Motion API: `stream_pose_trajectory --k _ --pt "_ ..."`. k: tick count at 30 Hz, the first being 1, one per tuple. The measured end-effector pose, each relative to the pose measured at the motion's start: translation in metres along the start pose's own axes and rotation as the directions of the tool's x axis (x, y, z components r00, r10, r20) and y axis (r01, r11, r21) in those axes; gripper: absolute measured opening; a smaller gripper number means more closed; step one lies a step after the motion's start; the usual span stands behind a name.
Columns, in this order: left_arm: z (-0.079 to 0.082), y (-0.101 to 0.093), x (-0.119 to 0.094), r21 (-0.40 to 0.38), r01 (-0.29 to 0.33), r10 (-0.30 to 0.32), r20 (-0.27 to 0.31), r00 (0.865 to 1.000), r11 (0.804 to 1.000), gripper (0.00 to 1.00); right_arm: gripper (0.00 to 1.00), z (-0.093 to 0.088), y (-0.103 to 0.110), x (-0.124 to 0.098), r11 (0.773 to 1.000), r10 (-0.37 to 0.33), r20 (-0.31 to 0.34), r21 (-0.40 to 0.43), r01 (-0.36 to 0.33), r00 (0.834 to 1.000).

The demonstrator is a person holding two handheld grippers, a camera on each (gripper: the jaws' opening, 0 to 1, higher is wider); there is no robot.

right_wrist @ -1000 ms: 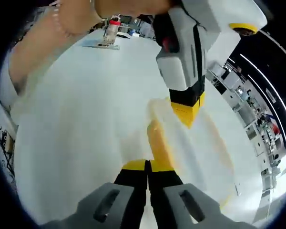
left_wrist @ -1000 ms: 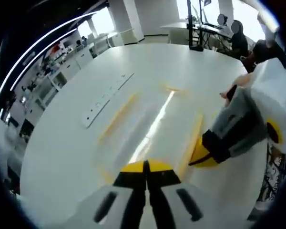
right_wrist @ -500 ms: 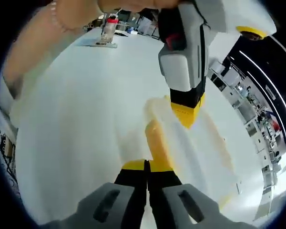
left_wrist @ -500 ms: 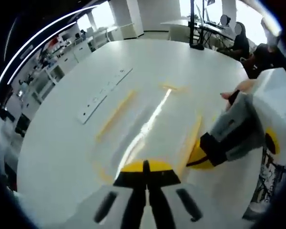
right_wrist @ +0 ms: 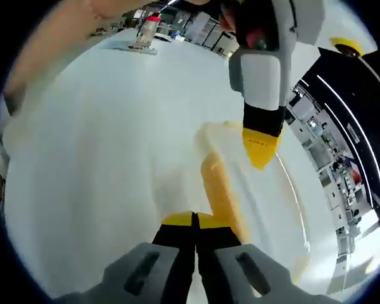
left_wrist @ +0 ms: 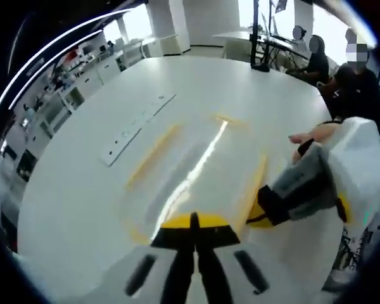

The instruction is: Snap each plastic latch of the storage box into its locked position after aligning the lid with the box until every specified latch is closed and the lid sits flush.

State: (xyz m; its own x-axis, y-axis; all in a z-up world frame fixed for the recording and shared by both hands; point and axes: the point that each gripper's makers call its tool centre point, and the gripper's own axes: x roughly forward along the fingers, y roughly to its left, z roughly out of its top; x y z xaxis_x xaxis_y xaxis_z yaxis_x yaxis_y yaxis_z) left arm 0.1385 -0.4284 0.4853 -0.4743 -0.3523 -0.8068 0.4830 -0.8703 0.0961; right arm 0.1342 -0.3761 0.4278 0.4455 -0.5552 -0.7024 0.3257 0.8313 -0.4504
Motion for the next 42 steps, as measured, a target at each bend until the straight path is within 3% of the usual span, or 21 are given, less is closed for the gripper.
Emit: stream_pose_trajectory --k 1,3,9,12,15,17,19,21,24,28,30,32,33,34,37,38,39,42 --pt "0.0 0.0 0.0 0.002 0.002 -0.002 0.003 1.0 1.0 0.0 0.0 0.003 -0.001 -0.001 0.996 0.038 0.031 0.079 -0.041 0.999" --pt "0.001 0.001 0.001 -0.006 0.009 -0.009 0.009 1.0 1.0 0.0 0.0 0.0 -0.005 -0.001 0.999 0.027 -0.011 0.045 -0.026 1.0" --pt "0.003 0.001 0.002 -0.012 0.032 -0.032 0.009 0.999 0.999 0.0 0.0 0.001 -0.003 -0.003 0.995 0.047 0.006 0.09 -0.047 0.999" --pt "0.005 0.003 0.003 -0.041 0.054 -0.055 -0.012 0.998 0.998 0.0 0.0 -0.005 -0.002 -0.004 0.992 0.075 -0.018 0.1 -0.073 0.997" --pt "0.005 0.002 0.003 -0.009 0.066 -0.066 -0.018 0.998 0.998 0.0 0.0 -0.011 -0.002 -0.011 0.988 0.103 -0.02 0.115 -0.1 0.995" --pt "0.006 -0.002 0.001 0.026 0.084 -0.083 -0.01 0.996 0.996 0.03 0.01 -0.005 0.005 -0.02 0.974 0.17 0.034 0.144 -0.173 0.985" --pt "0.01 -0.012 0.0 0.05 0.132 -0.134 0.027 0.991 0.99 0.15 0.07 0.004 0.009 -0.03 0.963 0.207 0.095 0.155 -0.22 0.974" --pt "0.024 -0.011 -0.01 0.069 0.112 -0.119 0.111 0.987 0.991 0.16 0.1 0.021 0.002 -0.052 0.959 0.198 0.201 0.165 -0.232 0.959" --pt "0.047 -0.009 -0.04 0.12 0.053 -0.083 0.253 0.964 0.991 0.23 0.16 0.034 -0.012 -0.083 0.959 0.143 0.319 0.188 -0.21 0.937" --pt "0.055 -0.007 -0.082 0.159 -0.042 -0.021 0.374 0.927 0.986 0.31 0.24 0.032 -0.042 -0.121 0.955 0.017 0.425 0.261 -0.14 0.905" --pt "0.055 -0.002 -0.104 0.157 -0.111 0.031 0.443 0.896 0.981 0.36 0.27 0.026 -0.065 -0.143 0.946 -0.094 0.475 0.316 -0.071 0.875" --pt "0.05 0.004 -0.127 0.123 -0.181 0.093 0.516 0.851 0.976 0.38 0.28 0.015 -0.086 -0.166 0.928 -0.2 0.507 0.373 -0.005 0.838" --pt "0.045 0.008 -0.141 0.083 -0.216 0.133 0.562 0.816 0.973 0.38 0.28 0.006 -0.097 -0.181 0.915 -0.26 0.521 0.402 0.035 0.813" --pt "0.043 0.009 -0.145 0.074 -0.224 0.142 0.572 0.807 0.972 0.38 0.28 0.004 -0.1 -0.184 0.91 -0.273 0.523 0.412 0.041 0.808" --pt "0.017 0.01 -0.168 0.022 -0.288 0.212 0.62 0.755 0.957 0.35 0.28 -0.031 -0.116 -0.208 0.866 -0.386 0.497 0.485 0.12 0.777" --pt "0.01 0.008 -0.172 0.005 -0.303 0.233 0.627 0.743 0.953 0.36 0.28 -0.04 -0.119 -0.211 0.854 -0.415 0.478 0.499 0.149 0.774" --pt "0.004 0.007 -0.177 -0.01 -0.321 0.251 0.645 0.722 0.947 0.37 0.28 -0.047 -0.116 -0.213 0.853 -0.425 0.467 0.493 0.171 0.775" --pt "-0.011 0.011 -0.198 -0.087 -0.373 0.325 0.692 0.644 0.924 0.38 0.27 -0.062 -0.11 -0.218 0.844 -0.449 0.447 0.496 0.203 0.774"
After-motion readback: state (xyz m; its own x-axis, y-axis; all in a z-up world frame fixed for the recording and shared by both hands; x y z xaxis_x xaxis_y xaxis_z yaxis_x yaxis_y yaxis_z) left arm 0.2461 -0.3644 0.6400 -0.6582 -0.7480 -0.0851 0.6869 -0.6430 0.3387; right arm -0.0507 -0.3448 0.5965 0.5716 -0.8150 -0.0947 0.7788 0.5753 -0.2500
